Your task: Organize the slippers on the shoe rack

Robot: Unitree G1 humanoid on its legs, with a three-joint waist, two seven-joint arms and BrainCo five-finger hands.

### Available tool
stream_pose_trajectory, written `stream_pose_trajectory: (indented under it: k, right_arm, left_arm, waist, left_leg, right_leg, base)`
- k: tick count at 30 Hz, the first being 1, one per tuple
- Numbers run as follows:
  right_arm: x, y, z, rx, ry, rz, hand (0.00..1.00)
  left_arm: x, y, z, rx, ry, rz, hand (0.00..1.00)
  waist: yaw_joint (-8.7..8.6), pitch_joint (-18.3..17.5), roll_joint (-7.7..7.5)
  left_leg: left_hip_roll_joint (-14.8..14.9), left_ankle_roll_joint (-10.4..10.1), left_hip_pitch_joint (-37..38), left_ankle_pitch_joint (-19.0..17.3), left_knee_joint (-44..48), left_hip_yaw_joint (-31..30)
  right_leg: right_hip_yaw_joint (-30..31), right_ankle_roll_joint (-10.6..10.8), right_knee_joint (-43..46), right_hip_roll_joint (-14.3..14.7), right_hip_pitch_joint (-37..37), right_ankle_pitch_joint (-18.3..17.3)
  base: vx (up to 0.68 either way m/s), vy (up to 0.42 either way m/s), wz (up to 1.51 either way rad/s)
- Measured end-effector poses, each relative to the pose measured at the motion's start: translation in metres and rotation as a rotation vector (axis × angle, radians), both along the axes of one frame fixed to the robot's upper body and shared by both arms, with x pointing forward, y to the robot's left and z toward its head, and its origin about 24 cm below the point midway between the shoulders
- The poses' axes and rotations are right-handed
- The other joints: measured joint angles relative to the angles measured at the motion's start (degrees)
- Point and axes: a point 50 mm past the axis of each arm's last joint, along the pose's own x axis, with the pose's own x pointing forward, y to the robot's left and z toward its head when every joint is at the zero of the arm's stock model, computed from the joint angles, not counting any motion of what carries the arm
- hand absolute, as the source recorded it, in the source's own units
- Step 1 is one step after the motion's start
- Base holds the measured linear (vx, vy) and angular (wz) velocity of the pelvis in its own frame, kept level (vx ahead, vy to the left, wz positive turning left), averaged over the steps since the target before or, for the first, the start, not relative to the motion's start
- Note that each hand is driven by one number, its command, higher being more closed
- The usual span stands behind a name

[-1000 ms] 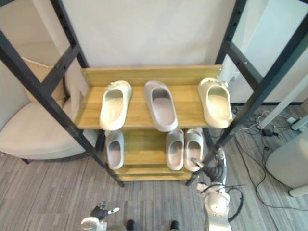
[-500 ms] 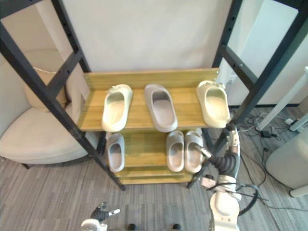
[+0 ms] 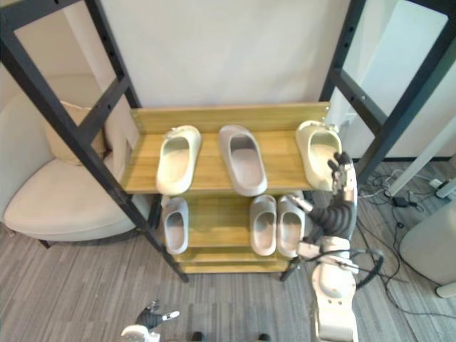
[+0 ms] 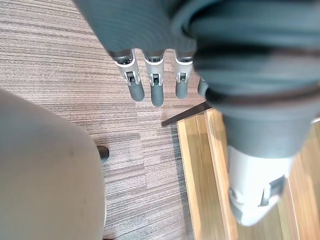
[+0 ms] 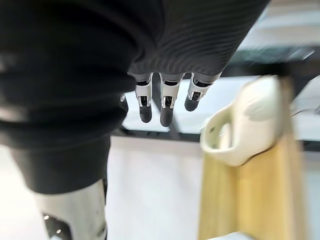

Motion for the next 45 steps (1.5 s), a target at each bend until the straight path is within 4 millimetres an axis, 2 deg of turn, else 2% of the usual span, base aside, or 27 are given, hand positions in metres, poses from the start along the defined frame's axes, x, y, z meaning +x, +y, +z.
stream_pose_trajectory:
  k: [10,18,31,39,45]
  right_arm:
    - [0.041,-0.009,0.013,-0.05,0.0,0.024,0.0]
    - [0.074,-0.021,0.012,-0.092,0.089,-0.007,0.0]
    - [0.113,-0.006,0.029,-0.173,0.127,0.043,0.0]
    - [0.127,0.004,0.034,-0.227,0.155,0.084,0.0]
    - [0.137,0.011,0.038,-0.248,0.17,0.102,0.0]
  left_arm:
    - [-0.001,0.007,0.0,0.009,0.012,-0.003,0.0]
    - [0.001,0.006,0.0,-0.001,0.006,-0.012,0.0]
    - [0.012,0.006,0.004,-0.014,-0.042,0.0,0.0]
    - [0.014,0.006,0.005,-0.023,-0.05,0.016,0.0]
    - [0.02,0.005,0.007,-0.032,-0.07,0.028,0.0]
  waist:
    - [0.34,-0.12,-0.33]
    - [1.01,0.06,-0.34]
    - [1.93,3.14,-0.16]
    - [2.71,3.29,-0.18]
    - [3.29,4.85,-0.24]
  left_leg:
    - [-0.37,0.14,-1.95,0.17,0.1,-1.23]
    - [-0.32,0.14,-2.88,0.17,0.03,-2.23]
    - [-0.14,0.14,-3.93,0.17,-0.03,-2.69]
    - [-0.17,0.14,-4.53,0.17,-0.03,-2.96]
    - [-0.23,0.01,-4.83,0.28,0.0,-3.58]
  right_leg:
    - [-1.43,0.08,-1.16,0.05,-0.7,0.18]
    - [-2.62,-0.22,-3.75,0.56,-0.02,0.99]
    - [-2.85,-0.46,-4.66,0.94,-0.55,1.39]
    - [-2.99,-0.47,-4.65,0.98,-0.89,1.38]
    - [-3.44,-0.53,-4.48,1.0,-0.99,1.34]
  base:
    - [0.01,-0.002,0.06]
    - [0.01,-0.009,0.05]
    - [0.0,0.0,0.0]
    - [0.0,0.0,0.0]
    - [-0.02,0.004,0.04]
